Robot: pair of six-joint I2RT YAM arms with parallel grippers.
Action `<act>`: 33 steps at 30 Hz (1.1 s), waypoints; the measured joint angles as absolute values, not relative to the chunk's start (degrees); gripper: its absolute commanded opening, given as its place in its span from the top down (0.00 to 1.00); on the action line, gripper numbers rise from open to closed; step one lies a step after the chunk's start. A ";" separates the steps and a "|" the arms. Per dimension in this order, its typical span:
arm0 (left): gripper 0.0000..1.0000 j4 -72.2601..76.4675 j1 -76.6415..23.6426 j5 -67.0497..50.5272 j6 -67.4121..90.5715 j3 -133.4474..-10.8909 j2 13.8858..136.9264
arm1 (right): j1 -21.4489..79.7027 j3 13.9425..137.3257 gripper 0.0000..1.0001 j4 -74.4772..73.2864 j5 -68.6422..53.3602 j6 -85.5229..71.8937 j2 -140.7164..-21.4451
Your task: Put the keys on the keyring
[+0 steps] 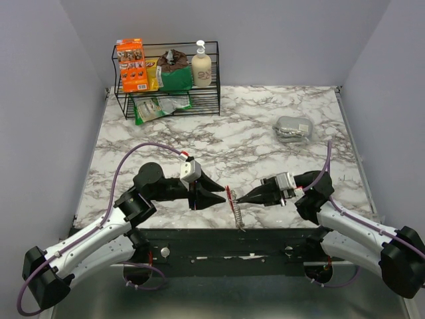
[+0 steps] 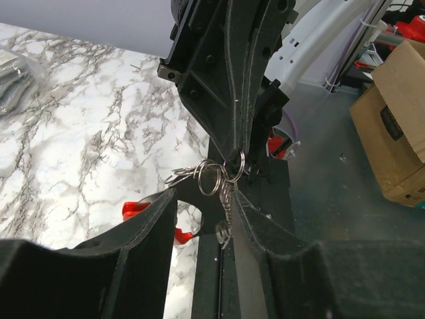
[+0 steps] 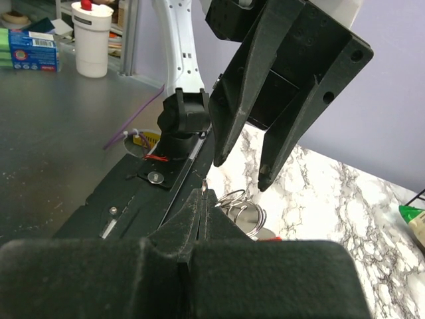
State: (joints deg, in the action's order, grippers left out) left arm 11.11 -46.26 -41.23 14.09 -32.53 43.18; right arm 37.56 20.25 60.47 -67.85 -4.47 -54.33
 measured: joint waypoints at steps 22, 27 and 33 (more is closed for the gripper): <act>0.53 11.75 -46.26 -41.82 14.09 -32.36 45.04 | 37.56 19.09 0.99 64.25 -69.28 -4.49 -54.30; 0.55 11.70 -46.26 -43.31 14.15 -32.36 46.52 | 37.56 19.09 1.00 64.66 -69.41 -4.51 -54.30; 0.55 10.76 -46.26 -43.55 13.72 -32.38 47.03 | 37.56 18.96 0.99 64.71 -69.71 -4.51 -54.30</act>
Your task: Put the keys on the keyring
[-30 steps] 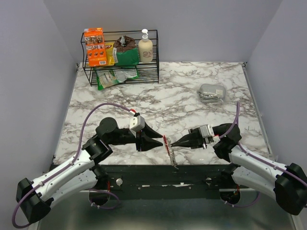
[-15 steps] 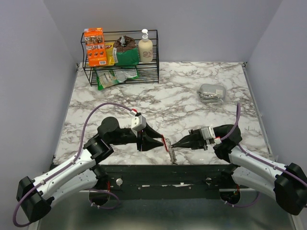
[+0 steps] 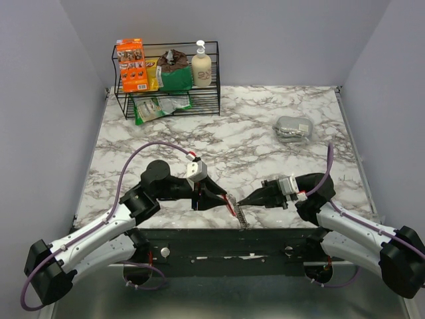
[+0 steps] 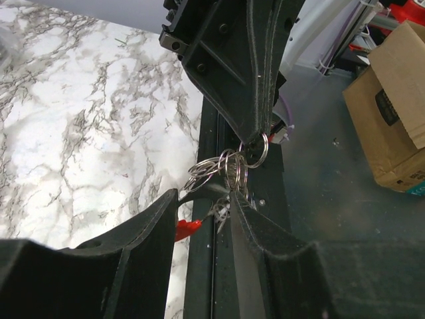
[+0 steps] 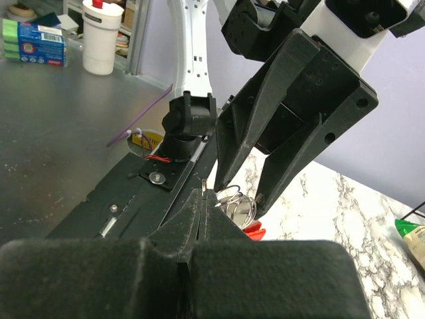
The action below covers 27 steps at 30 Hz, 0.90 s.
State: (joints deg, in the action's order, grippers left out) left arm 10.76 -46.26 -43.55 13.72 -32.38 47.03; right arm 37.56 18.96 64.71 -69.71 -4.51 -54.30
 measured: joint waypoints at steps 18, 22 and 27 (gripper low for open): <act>0.55 10.35 -46.26 -35.16 7.18 -30.85 45.41 | 37.56 18.76 1.00 65.12 -70.35 -5.15 -54.33; 0.54 10.28 -46.26 -35.24 6.52 -30.85 47.48 | 37.56 18.79 0.99 65.14 -70.50 -5.43 -54.30; 0.49 10.94 -46.26 -35.88 6.17 -30.85 47.57 | 37.56 18.79 0.99 65.21 -70.65 -5.58 -54.33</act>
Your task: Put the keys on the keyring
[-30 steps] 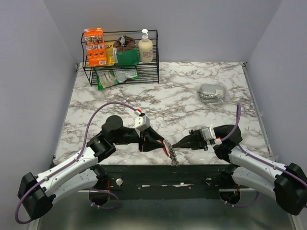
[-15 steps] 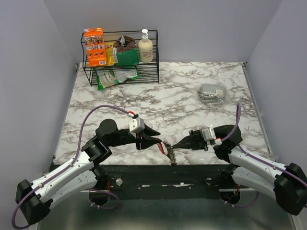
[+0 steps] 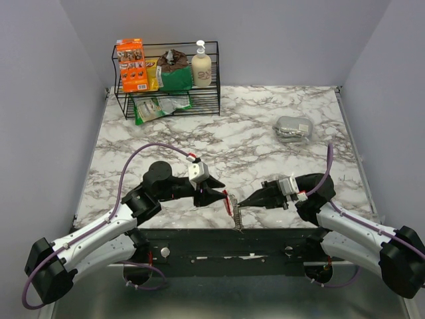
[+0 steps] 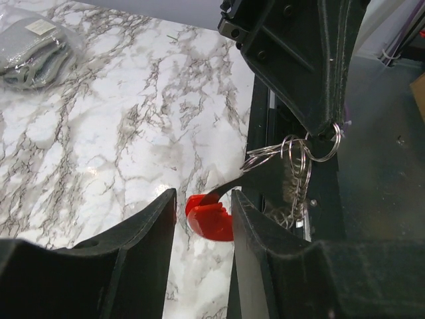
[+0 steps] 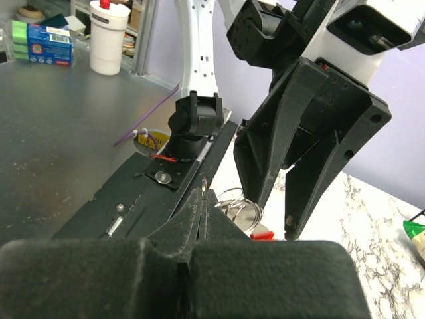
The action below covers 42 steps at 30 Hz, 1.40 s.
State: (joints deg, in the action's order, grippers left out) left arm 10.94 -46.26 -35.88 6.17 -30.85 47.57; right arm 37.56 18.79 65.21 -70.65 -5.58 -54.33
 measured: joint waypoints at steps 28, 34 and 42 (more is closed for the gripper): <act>0.51 15.33 -46.33 -39.42 6.02 -30.96 48.40 | 37.56 18.79 0.99 66.35 -72.12 -7.05 -54.74; 0.51 14.92 -46.52 -39.77 5.98 -30.96 46.04 | 37.56 18.79 0.99 66.41 -72.14 -7.07 -54.98; 0.46 13.98 -46.52 -40.21 5.58 -30.96 43.13 | 37.56 18.79 0.99 67.51 -72.44 -7.97 -56.14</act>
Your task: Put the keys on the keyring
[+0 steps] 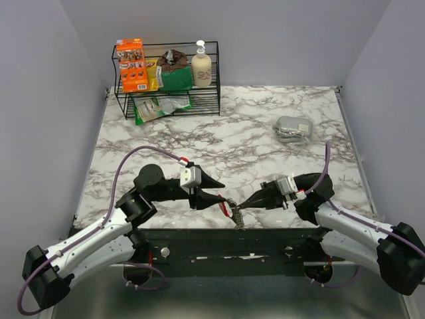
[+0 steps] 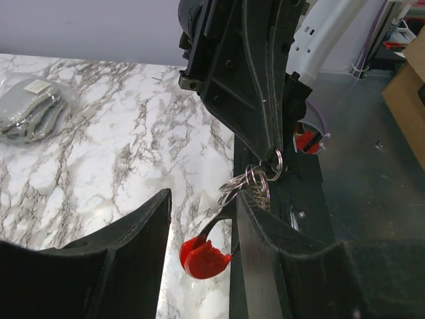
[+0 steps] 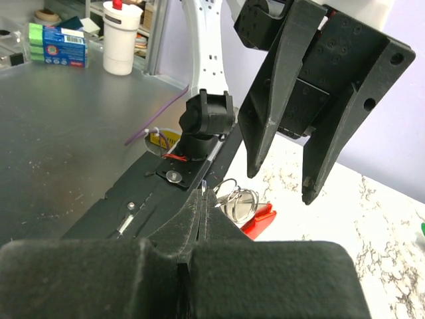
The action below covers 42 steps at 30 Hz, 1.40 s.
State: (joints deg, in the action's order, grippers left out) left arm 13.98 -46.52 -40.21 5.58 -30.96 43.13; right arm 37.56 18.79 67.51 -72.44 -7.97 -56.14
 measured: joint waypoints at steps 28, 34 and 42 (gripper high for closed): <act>0.80 14.11 -47.00 -44.71 6.48 -30.96 48.18 | 37.56 18.79 0.99 70.46 -72.82 -10.39 -57.17; 0.94 13.56 -47.00 -44.62 6.59 -31.33 48.53 | 37.56 18.79 0.99 70.67 -72.79 -10.55 -57.34; 1.00 11.84 -47.00 -43.51 5.78 -31.59 46.09 | 37.56 18.79 0.99 70.67 -72.79 -10.83 -58.87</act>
State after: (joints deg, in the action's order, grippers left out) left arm 11.84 -47.00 -43.51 5.78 -31.59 46.09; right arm 37.56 18.79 70.67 -72.79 -10.83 -58.87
